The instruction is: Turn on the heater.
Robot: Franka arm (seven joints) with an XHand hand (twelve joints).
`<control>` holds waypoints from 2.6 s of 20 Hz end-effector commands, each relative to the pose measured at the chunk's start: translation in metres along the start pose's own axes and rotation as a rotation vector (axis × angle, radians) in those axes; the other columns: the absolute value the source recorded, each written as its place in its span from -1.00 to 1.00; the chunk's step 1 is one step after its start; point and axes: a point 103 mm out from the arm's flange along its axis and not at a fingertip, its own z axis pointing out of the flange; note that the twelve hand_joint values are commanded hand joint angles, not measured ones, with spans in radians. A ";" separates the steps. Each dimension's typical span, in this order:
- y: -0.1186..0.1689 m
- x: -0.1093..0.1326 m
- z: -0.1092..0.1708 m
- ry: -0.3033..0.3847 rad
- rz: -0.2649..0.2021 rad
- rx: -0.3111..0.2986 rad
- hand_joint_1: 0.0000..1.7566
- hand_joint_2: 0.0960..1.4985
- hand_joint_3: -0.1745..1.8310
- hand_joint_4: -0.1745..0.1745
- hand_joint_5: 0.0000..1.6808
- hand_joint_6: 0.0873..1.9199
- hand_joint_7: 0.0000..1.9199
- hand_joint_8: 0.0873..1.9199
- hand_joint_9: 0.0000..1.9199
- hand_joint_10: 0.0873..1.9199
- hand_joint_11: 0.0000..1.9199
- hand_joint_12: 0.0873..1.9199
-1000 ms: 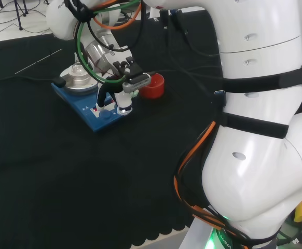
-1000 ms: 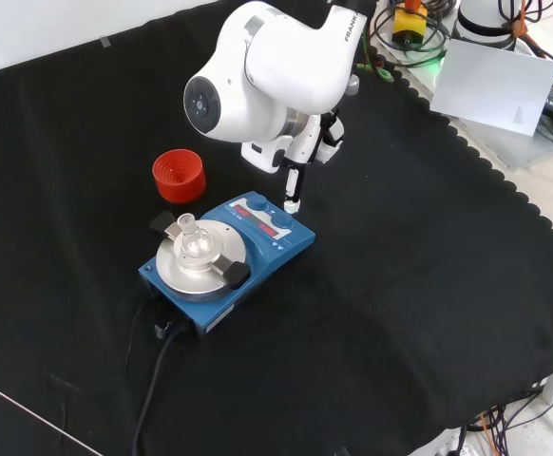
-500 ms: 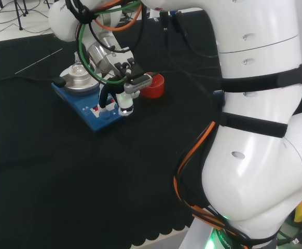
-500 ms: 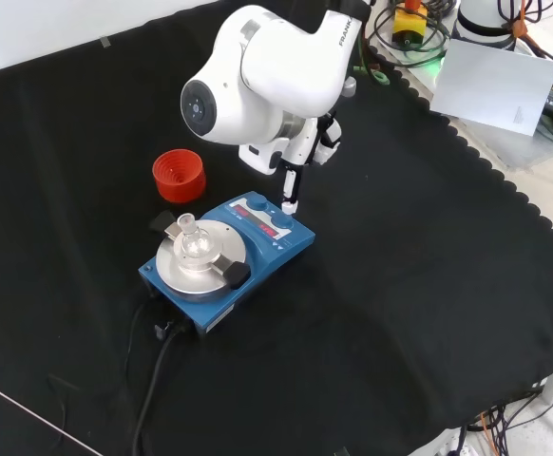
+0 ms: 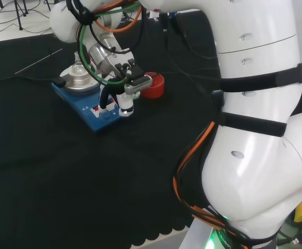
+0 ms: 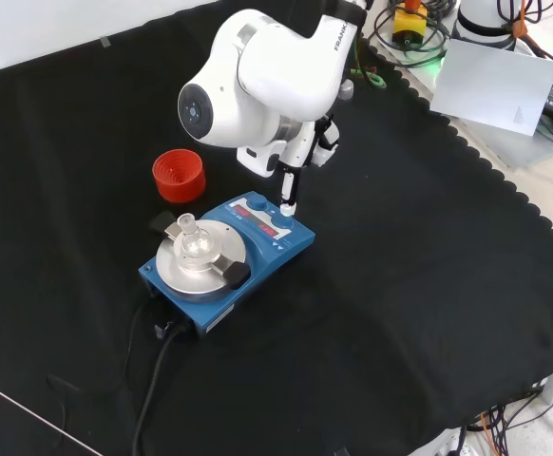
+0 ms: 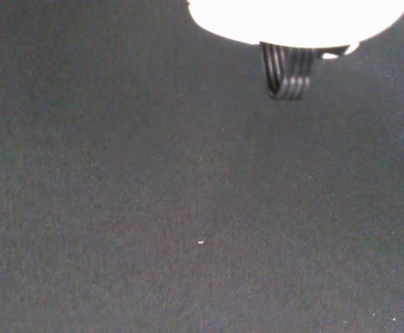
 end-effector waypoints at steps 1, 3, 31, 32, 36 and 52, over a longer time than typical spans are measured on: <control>0.003 0.000 0.002 0.003 0.001 0.003 0.73 -0.39 0.46 0.11 -0.69 -1.00 0.75 0.68 0.99 0.43 0.93 0.42; 0.004 0.000 0.002 0.004 0.002 0.003 0.73 -0.39 0.46 0.11 -0.69 -1.00 0.75 0.68 0.99 0.43 0.93 0.42; -0.006 -0.001 -0.003 0.008 0.003 -0.018 0.73 -0.40 0.47 0.10 -0.67 -1.00 0.75 0.68 0.99 0.42 0.93 0.42; -0.008 -0.001 -0.004 0.007 0.003 -0.022 0.73 -0.40 0.47 0.10 -0.67 -1.00 0.75 0.68 0.99 0.42 0.93 0.42; -0.012 0.001 -0.006 0.003 0.005 -0.029 0.73 -0.40 0.47 0.09 -0.67 -1.00 0.75 0.69 0.99 0.42 0.93 0.42; 0.000 -0.002 0.002 0.009 0.001 -0.007 0.73 -0.40 0.48 0.09 -0.66 -1.00 0.75 0.68 1.00 0.41 0.93 0.42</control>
